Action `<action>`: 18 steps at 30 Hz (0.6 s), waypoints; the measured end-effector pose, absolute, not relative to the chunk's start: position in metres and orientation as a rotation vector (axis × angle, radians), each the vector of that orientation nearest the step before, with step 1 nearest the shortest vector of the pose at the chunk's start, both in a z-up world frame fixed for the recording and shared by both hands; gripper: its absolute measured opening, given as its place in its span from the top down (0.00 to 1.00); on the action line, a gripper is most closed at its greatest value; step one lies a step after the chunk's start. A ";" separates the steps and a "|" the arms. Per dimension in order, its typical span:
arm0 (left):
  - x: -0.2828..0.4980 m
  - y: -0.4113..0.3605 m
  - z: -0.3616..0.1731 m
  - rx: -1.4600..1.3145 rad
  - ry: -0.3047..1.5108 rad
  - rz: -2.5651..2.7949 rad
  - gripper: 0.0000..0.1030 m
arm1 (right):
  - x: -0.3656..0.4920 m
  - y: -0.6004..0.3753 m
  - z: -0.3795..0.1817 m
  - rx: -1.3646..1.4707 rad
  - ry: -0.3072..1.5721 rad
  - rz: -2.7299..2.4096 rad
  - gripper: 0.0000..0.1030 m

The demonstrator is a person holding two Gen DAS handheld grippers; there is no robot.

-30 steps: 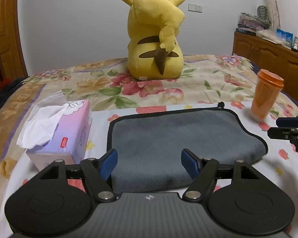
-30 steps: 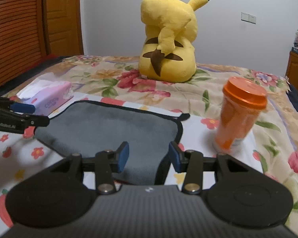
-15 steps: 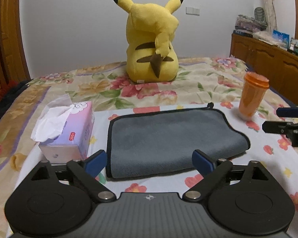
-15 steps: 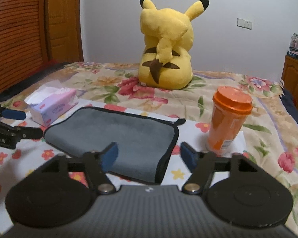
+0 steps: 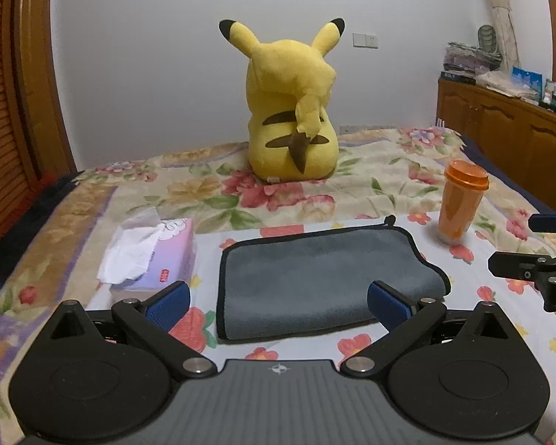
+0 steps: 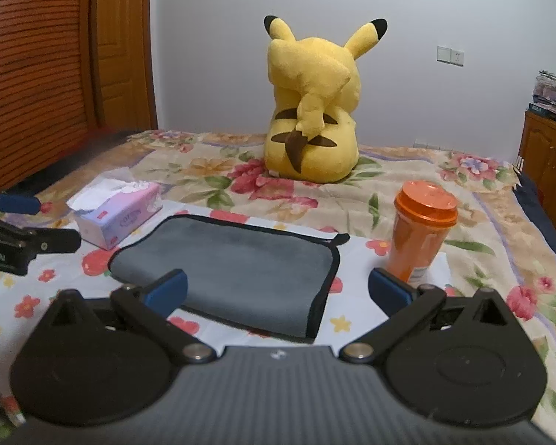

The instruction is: Fold towel

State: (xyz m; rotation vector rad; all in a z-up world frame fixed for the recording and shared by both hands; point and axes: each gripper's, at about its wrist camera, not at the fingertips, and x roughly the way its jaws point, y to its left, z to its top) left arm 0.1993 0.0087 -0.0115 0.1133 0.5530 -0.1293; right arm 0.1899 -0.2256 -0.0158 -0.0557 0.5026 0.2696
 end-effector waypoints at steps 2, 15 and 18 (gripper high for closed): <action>0.194 0.009 -0.007 0.106 0.550 -0.130 0.00 | 0.185 -0.226 -0.012 -0.047 0.498 0.267 0.00; 0.145 0.001 0.025 0.101 0.517 -0.147 0.00 | 0.148 -0.228 0.020 -0.024 0.458 0.251 0.00; 0.132 -0.001 0.032 0.105 0.510 -0.145 0.00 | 0.138 -0.229 0.029 -0.020 0.443 0.249 0.00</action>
